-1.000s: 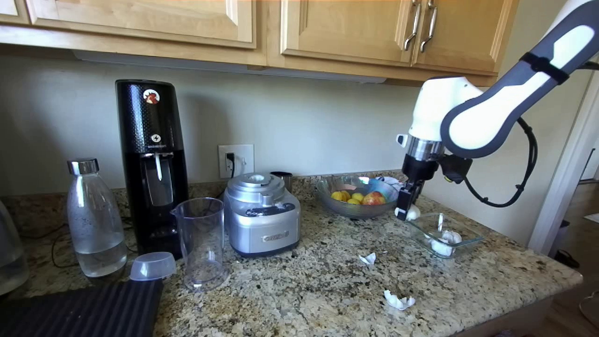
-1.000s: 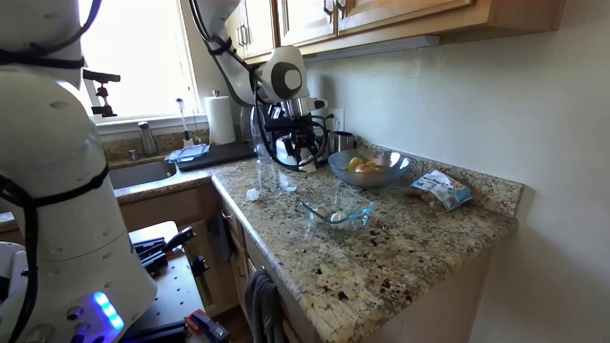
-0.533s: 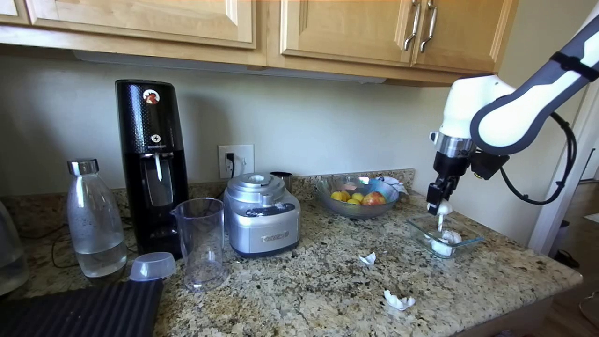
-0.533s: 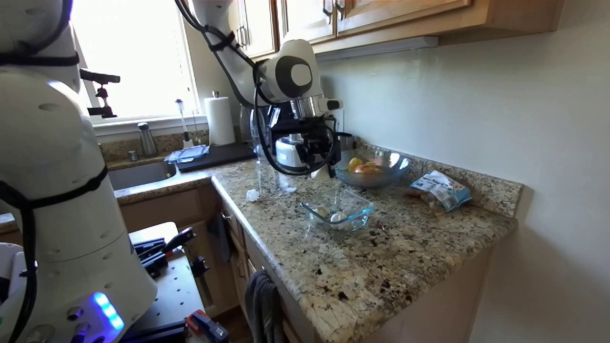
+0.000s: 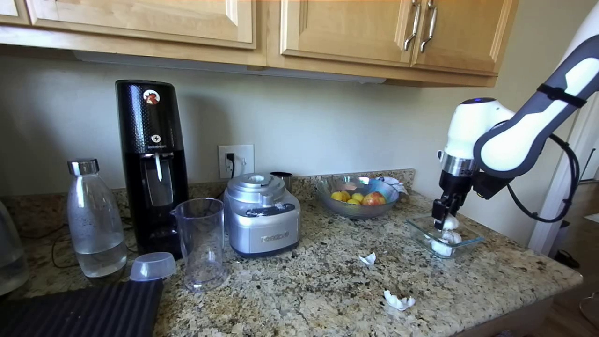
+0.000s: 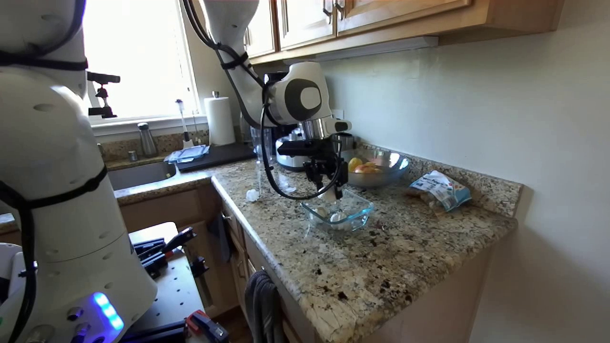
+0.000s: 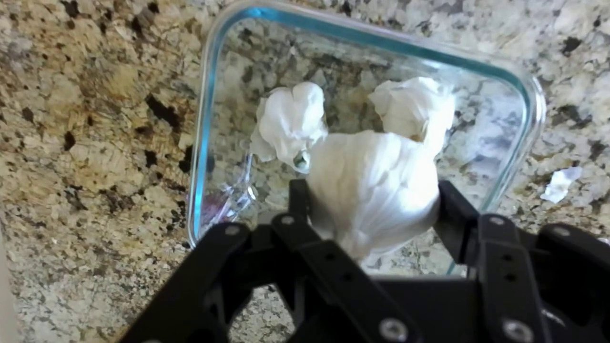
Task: Pick up the garlic and place it in the bowl
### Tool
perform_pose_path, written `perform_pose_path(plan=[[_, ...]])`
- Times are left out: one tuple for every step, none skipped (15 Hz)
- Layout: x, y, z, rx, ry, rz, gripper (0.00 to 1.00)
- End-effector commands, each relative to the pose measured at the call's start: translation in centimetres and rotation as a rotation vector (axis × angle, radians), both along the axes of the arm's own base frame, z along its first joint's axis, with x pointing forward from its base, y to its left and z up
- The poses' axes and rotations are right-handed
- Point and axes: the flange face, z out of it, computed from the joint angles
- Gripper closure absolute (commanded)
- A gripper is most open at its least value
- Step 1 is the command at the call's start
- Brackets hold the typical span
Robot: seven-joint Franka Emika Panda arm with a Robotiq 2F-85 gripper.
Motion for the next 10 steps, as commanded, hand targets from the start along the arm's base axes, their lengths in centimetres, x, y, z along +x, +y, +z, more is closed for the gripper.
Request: perform_pose_path(plan=[[0.0,-0.3,-0.9,-0.014,-0.029,-0.009,0.6],[-0.2,-0.2,-0.9,-0.021,-0.028,-0.005,0.35],[-0.5,0.0,-0.6,-0.029,-0.028,0.012,0.1],[-0.8,0.3,-0.3,-0.036,-0.03,0.027,0.08],[-1.1,0.7,0.3,-0.045,-0.04,0.049,0.03],[-1.4,1.1,0.8,-0.052,-0.051,0.068,0.0],[-1.6,1.5,1.4,-0.057,-0.064,0.087,0.0],[-1.9,2.1,2.2,-0.06,-0.079,0.109,0.0],[-2.3,2.7,2.9,-0.062,-0.091,0.131,0.0],[-2.7,3.2,3.7,-0.06,-0.103,0.149,0.0]])
